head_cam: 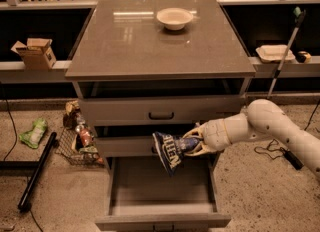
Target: Pick blue chip bag from bottom drawer and place on counter
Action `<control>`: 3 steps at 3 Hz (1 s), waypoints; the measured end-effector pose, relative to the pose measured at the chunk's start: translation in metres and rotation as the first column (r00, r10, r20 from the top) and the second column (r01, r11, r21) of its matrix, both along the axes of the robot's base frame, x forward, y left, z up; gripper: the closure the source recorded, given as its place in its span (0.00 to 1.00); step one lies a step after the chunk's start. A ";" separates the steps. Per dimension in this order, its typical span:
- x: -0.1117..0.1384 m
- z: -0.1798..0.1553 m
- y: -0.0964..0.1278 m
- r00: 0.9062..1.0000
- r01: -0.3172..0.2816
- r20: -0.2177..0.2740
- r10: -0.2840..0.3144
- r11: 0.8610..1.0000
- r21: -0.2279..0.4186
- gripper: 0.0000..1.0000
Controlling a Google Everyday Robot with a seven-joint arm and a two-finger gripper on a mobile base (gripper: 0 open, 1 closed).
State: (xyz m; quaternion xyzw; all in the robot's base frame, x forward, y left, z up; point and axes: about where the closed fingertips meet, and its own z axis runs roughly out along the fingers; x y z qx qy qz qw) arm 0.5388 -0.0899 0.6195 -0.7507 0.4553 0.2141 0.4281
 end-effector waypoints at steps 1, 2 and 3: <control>0.016 0.032 -0.002 1.000 0.010 0.007 -0.010 1.000 -0.025 1.00; 0.039 0.085 -0.009 0.999 0.035 0.028 -0.033 0.994 -0.099 1.00; 0.059 0.141 -0.015 0.996 0.076 0.063 -0.066 0.979 -0.188 1.00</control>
Offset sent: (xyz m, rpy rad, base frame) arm 0.0702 -0.0234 0.1663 -0.2101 -0.0627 -0.0806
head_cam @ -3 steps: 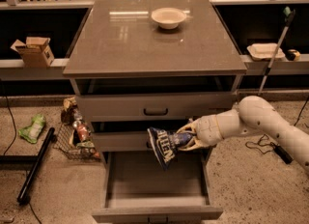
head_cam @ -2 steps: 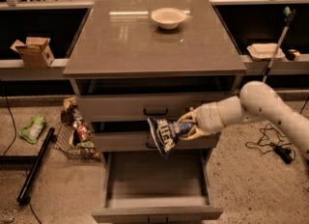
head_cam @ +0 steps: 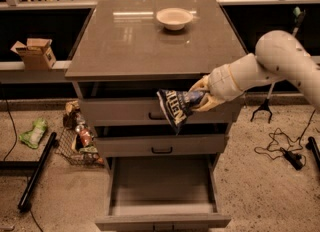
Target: Pick blue chip bag from bottom drawer and place on counter
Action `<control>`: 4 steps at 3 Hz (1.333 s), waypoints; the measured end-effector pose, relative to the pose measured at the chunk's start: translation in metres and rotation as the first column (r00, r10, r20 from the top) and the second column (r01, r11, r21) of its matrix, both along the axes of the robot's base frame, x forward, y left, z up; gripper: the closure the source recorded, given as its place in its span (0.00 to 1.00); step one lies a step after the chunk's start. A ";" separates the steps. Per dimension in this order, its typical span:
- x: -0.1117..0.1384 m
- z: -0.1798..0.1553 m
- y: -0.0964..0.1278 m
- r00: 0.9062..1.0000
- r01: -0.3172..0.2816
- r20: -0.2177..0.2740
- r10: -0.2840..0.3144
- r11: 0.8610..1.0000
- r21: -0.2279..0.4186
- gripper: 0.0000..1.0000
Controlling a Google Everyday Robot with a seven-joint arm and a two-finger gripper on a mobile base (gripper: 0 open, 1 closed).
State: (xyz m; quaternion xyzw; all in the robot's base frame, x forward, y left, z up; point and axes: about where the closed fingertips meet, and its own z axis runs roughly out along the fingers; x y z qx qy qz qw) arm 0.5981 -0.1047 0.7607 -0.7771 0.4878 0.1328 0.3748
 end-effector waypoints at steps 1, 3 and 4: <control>0.013 0.054 -0.003 0.998 0.035 0.049 -0.031 0.996 -0.084 1.00; 0.030 0.071 -0.003 0.998 0.040 0.051 -0.037 0.998 -0.054 1.00; 0.068 0.084 0.005 0.999 0.049 0.017 -0.049 0.998 0.028 1.00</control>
Offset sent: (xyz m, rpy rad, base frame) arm 0.0113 -0.0036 0.0448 -0.0749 -0.0390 -0.0287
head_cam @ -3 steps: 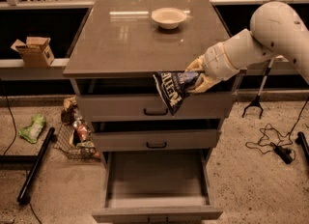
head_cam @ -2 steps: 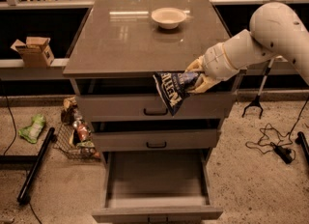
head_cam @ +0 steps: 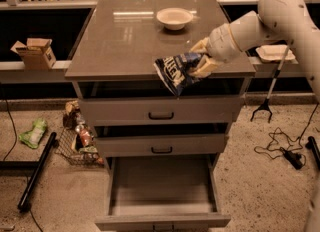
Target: Pick blue chip bag from bottom drawer and place on counter
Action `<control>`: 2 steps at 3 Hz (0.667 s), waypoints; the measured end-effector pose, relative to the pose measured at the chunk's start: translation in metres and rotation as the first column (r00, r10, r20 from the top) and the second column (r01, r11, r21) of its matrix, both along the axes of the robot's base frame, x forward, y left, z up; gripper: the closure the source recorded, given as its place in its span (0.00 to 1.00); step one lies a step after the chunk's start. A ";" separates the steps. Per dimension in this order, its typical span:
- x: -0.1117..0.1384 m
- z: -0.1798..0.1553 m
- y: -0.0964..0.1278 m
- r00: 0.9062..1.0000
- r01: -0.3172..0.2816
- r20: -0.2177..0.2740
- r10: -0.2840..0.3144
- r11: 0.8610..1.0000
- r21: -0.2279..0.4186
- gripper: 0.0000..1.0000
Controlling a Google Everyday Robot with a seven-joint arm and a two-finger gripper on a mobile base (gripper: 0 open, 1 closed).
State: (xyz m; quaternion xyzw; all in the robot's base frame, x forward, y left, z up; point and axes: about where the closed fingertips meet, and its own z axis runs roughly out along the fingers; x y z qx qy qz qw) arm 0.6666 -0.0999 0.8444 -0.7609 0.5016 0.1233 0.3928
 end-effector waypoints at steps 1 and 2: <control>0.044 0.024 -0.005 0.997 0.071 0.017 -0.074 0.991 0.110 1.00; 0.087 0.045 -0.016 0.983 0.163 0.051 -0.177 0.965 0.204 1.00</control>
Offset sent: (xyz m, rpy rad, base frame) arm 0.1453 -0.0421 0.0796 0.3122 -0.1429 -0.3114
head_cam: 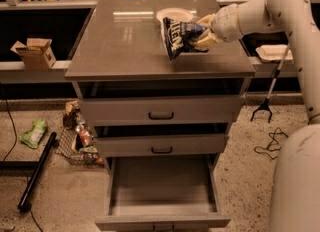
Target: Pick blue chip bag from bottom drawer and place on counter
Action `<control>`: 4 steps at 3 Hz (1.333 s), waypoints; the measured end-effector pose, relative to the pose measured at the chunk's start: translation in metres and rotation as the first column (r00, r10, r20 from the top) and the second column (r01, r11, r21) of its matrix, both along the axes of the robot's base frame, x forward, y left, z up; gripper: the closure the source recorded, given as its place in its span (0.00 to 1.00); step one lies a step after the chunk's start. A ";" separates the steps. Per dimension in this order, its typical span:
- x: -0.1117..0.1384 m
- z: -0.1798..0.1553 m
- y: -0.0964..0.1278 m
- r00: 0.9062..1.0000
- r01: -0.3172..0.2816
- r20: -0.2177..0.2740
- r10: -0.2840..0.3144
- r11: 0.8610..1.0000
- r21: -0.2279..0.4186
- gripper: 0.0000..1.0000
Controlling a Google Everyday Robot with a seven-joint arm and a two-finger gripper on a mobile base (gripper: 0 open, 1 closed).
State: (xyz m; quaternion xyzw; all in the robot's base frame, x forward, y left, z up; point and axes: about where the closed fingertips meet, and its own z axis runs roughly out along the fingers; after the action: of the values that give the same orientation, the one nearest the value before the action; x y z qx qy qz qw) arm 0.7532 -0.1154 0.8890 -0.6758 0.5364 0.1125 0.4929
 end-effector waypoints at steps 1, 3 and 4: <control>0.029 0.009 -0.012 0.996 0.084 0.010 -0.084 0.995 0.055 1.00; 0.057 0.011 -0.022 0.986 0.164 -0.019 -0.163 0.983 0.083 0.59; 0.061 0.009 -0.023 0.985 0.173 -0.030 -0.171 0.981 0.085 0.36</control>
Offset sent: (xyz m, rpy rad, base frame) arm 0.0775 -0.0408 0.0226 0.1038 0.0101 -0.2160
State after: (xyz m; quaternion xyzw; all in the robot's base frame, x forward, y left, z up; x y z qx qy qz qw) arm 0.8144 -0.1385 0.8981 -0.6032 0.5930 0.1005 0.5238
